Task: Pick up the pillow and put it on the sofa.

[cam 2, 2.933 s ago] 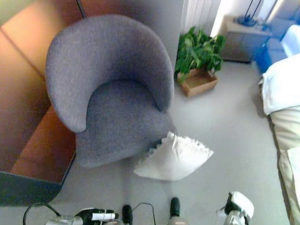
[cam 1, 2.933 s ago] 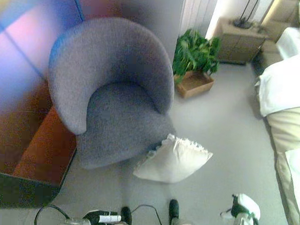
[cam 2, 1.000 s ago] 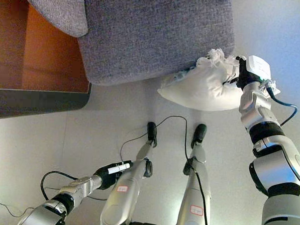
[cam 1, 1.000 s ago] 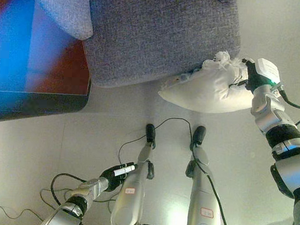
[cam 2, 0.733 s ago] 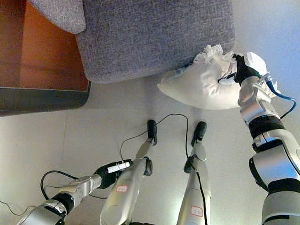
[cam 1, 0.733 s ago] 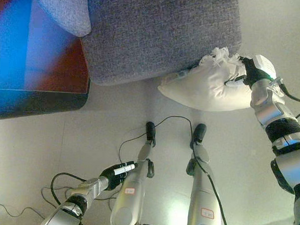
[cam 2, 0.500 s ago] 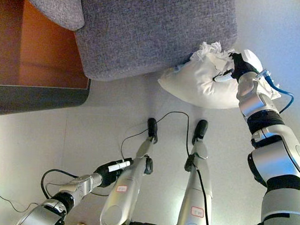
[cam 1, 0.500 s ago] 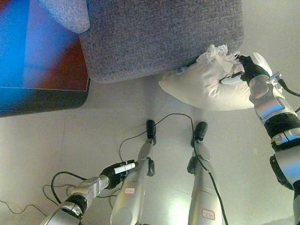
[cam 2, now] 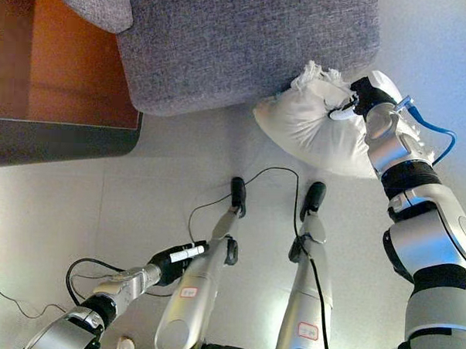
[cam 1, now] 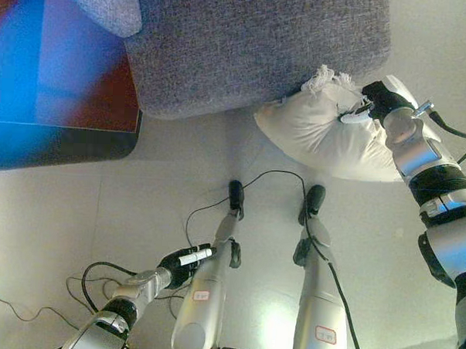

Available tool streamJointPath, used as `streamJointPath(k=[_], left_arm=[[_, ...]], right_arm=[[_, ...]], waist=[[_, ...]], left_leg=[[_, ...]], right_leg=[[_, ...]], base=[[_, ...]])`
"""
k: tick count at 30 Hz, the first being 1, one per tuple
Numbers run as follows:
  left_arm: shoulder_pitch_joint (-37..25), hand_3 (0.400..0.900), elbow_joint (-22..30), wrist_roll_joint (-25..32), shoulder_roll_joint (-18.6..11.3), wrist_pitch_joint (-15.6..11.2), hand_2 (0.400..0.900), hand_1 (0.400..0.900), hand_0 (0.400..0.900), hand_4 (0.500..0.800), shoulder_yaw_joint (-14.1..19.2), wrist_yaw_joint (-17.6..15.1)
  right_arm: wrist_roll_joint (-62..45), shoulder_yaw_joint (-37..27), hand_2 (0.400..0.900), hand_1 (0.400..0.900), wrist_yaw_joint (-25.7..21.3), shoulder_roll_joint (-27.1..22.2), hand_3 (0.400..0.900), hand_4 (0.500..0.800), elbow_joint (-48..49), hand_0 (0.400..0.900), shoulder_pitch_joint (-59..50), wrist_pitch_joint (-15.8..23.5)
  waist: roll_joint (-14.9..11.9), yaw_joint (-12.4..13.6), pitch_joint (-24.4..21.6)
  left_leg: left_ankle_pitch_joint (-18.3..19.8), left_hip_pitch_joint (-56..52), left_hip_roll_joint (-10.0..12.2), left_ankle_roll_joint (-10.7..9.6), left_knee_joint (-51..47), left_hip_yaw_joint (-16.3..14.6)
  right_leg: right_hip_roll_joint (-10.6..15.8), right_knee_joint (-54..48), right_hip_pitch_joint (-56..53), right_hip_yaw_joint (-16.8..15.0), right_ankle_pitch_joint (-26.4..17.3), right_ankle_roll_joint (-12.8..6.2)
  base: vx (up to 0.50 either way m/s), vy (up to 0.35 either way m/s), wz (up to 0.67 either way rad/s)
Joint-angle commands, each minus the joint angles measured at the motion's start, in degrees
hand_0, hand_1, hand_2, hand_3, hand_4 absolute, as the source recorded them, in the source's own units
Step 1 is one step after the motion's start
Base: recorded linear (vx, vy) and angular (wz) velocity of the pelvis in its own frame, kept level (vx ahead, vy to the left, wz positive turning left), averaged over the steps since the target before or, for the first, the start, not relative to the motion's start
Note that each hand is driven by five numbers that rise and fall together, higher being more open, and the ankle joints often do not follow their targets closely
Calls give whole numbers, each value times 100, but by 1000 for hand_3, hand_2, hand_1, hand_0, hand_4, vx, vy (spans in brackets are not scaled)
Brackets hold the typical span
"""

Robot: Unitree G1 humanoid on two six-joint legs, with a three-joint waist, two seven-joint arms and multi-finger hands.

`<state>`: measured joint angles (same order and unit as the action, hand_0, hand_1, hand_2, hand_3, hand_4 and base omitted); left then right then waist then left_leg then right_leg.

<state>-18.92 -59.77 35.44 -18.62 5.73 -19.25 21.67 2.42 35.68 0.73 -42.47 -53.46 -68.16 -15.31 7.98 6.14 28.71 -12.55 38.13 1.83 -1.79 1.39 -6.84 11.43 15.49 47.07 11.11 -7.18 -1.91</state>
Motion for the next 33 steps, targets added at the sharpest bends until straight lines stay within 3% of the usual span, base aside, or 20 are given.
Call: streamJointPath(k=[1,10,22,27,33], left_arm=[[105,900,-53,120,154,320,900,900,900,800,-421,139],[185,900,-45,103,108,254,900,900,900,800,-357,244],[394,900,-137,-150,-169,510,900,900,900,800,-60,503],[640,900,-252,-330,-266,729,900,900,900,800,110,633],[976,900,-549,-523,-333,790,900,900,900,800,249,848]], right_arm=[[-126,139,400,400,-103,-388,400,500,461,400,-783,305],[-16,122,400,400,216,-393,400,500,503,400,-531,704],[-235,-67,400,400,1198,-747,400,500,1048,400,83,1437],[-346,-257,400,400,1752,-971,400,500,1491,400,419,1741],[-392,-394,400,400,2273,-1152,400,500,2009,400,678,1993]], waist=[[130,110,108],[-17,72,108],[-491,-12,108],[-698,-36,-303],[-894,-30,-824]], left_leg=[[575,154,-91,-108,484,383],[649,-386,-91,-110,380,349],[931,-2013,-27,-122,236,217],[998,-2609,49,-158,21,145],[958,-3179,61,-193,-455,108]], right_leg=[[-335,682,-211,254,900,-236],[-379,421,-756,304,857,-234],[-328,-145,-2513,438,815,-274],[-334,-584,-3257,473,730,-336],[-349,-1115,-3919,507,581,-439]], base=[[-11,-2,-3],[0,0,0],[54,-9,0],[149,-15,6],[140,10,2]])
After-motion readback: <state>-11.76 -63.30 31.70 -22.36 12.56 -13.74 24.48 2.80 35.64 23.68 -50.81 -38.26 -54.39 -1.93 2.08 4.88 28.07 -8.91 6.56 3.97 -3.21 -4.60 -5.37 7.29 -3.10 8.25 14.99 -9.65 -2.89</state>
